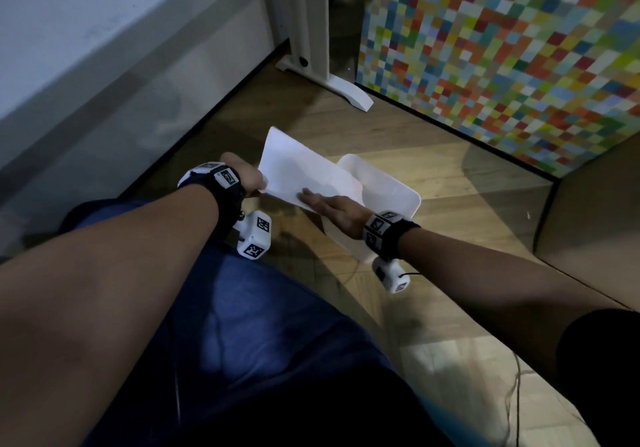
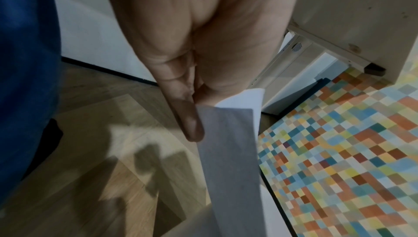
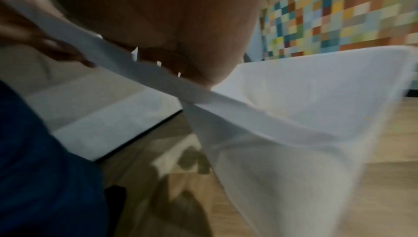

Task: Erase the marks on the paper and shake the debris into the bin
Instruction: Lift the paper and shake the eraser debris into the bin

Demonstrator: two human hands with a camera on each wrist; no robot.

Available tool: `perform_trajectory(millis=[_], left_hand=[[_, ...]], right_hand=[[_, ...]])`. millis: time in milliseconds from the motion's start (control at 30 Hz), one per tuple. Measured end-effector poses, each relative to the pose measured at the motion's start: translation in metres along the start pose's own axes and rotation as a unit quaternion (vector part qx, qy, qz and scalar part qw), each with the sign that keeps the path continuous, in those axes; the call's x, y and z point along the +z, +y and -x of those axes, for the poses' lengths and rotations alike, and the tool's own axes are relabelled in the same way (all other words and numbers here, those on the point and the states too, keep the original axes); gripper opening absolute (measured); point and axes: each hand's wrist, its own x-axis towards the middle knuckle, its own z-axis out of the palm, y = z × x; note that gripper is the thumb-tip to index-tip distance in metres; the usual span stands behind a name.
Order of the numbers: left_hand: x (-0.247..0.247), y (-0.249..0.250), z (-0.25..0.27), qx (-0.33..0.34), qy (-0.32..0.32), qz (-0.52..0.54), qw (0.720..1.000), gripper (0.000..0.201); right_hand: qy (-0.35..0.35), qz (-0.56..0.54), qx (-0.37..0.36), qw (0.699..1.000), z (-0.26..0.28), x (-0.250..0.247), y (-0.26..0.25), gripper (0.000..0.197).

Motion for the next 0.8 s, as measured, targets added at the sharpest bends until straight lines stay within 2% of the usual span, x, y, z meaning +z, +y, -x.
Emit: perform_trajectory(millis=[100,200,233,300,367,433,500,533,600,667,733,800], left_hand=[[-0.01,-0.001,-0.001,0.01,0.018,-0.005,1.0,0.023],[-0.014,-0.003,-0.004,0.016,0.028,-0.007,0.999,0.017],[-0.015,-0.003,-0.004,0.014,0.031,-0.012,0.999,0.017],[-0.014,-0.004,-0.002,0.013,0.03,-0.019,0.999,0.016],[-0.012,-0.003,-0.002,0.006,0.029,-0.019,0.999,0.018],[-0.009,-0.004,-0.007,-0.003,0.024,-0.019,1.0,0.032],[-0.005,-0.012,-0.034,-0.008,0.028,-0.033,0.999,0.056],[-0.004,-0.017,-0.051,-0.007,0.034,-0.039,0.999,0.064],[-0.004,-0.025,-0.07,-0.01,0.041,-0.052,0.998,0.064],[-0.009,-0.021,-0.055,-0.008,0.049,-0.056,0.997,0.059],[-0.01,-0.018,-0.042,-0.003,0.042,-0.051,0.998,0.061],[-0.01,-0.017,-0.036,-0.003,0.041,-0.046,0.998,0.067]], right_hand=[[0.003,0.037,0.104,0.994,0.003,-0.021,0.03,0.079],[0.019,0.161,0.157,0.974,-0.003,-0.037,0.039,0.074],[0.032,0.19,0.143,0.971,-0.004,-0.037,0.033,0.071],[0.063,0.199,0.054,0.977,-0.005,-0.03,0.011,0.065],[0.049,0.132,-0.057,0.988,-0.003,-0.014,-0.011,0.065],[-0.002,0.082,-0.106,0.991,-0.005,0.003,-0.018,0.067],[-0.037,0.082,-0.11,0.99,-0.006,0.01,-0.004,0.066],[-0.045,0.089,-0.098,0.99,-0.006,0.008,0.008,0.066],[-0.055,0.109,-0.044,0.992,-0.002,-0.003,0.027,0.068],[-0.038,0.123,0.042,0.991,0.004,-0.015,0.043,0.08],[-0.02,0.156,0.128,0.979,0.005,-0.026,0.054,0.084],[-0.007,0.222,0.163,0.961,-0.001,-0.034,0.054,0.081]])
